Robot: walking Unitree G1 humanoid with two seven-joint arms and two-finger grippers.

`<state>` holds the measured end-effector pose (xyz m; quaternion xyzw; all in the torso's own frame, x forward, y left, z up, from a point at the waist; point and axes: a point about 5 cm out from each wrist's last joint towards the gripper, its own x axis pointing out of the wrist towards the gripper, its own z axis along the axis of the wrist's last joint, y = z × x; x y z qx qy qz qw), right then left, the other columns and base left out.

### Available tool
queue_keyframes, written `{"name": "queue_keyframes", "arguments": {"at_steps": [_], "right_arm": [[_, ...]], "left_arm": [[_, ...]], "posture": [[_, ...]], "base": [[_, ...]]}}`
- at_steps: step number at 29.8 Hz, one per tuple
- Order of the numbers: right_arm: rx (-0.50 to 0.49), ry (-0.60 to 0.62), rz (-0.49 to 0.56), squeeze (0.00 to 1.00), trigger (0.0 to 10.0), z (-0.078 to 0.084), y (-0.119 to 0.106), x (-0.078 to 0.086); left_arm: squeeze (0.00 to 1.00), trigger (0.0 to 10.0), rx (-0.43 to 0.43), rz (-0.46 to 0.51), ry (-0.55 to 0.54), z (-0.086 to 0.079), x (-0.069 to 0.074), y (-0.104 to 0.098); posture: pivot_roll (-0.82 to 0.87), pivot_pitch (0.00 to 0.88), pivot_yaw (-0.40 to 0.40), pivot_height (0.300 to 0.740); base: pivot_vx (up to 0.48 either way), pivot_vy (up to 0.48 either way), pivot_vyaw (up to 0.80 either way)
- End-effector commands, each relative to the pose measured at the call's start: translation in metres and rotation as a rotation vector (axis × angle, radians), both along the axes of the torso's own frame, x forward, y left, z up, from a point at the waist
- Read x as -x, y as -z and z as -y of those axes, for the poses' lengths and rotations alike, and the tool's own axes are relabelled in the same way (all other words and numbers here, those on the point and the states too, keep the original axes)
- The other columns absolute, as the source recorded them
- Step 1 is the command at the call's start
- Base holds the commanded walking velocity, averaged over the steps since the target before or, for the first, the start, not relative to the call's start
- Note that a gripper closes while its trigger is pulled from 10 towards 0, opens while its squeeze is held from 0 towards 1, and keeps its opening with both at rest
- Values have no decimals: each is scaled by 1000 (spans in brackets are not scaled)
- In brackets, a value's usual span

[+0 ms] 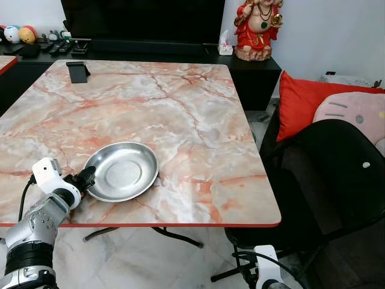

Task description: Setting the table

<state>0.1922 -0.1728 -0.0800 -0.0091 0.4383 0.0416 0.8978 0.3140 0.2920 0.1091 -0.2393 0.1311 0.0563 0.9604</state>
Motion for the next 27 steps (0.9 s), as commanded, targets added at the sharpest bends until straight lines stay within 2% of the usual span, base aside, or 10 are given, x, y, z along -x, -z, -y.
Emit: {"name": "queue_keyframes", "arguments": {"at_steps": [1,2,13,16,17,18,20,23,26,27], "right_arm": [[6,3,-3,0,10000,3,-1,-1],[6,3,-4,0,10000,3,-1,-1],[6,11,-3,0,10000,4,-1,-1],[9,25,0,0,10000,5,-1,-1],[10,32,4,0,10000,5,-1,-1],[10,32,4,0,10000,5,-1,-1],[10,41,12,0,10000,5,-1,-1],[7,67,24,0,10000,5,-1,0],[19,77,27,0,10000,6,-1,0],[23,86,29,0,10000,7,-1,1]], "left_arm": [[588,10000,-54,37,-7,-3,-3,-12],[0,10000,-74,81,-2,-4,-3,-21],[0,10000,-145,249,-12,-7,3,-52],[0,10000,-252,368,-61,-6,8,-71],[0,10000,-361,394,-72,-2,11,-75],[0,10000,-361,394,-72,-2,11,-75],[0,10000,-543,432,-16,13,16,-77],[0,10000,-714,485,96,38,22,-77],[0,10000,-774,518,220,68,29,-71],[0,10000,-724,536,254,81,32,-66]], "posture": [[-21,0,-69,719],[-21,0,-69,719],[-11,0,-76,719],[-14,0,-75,719],[-13,0,-74,719],[-13,0,-74,719],[-17,0,-71,719],[-18,0,-68,719],[-22,0,-65,719],[-20,0,-63,719]], "base": [[0,0,0],[0,0,0],[0,0,0],[0,0,0],[0,0,0],[0,0,0],[0,0,0],[0,0,0],[0,0,0],[0,0,0]]}}
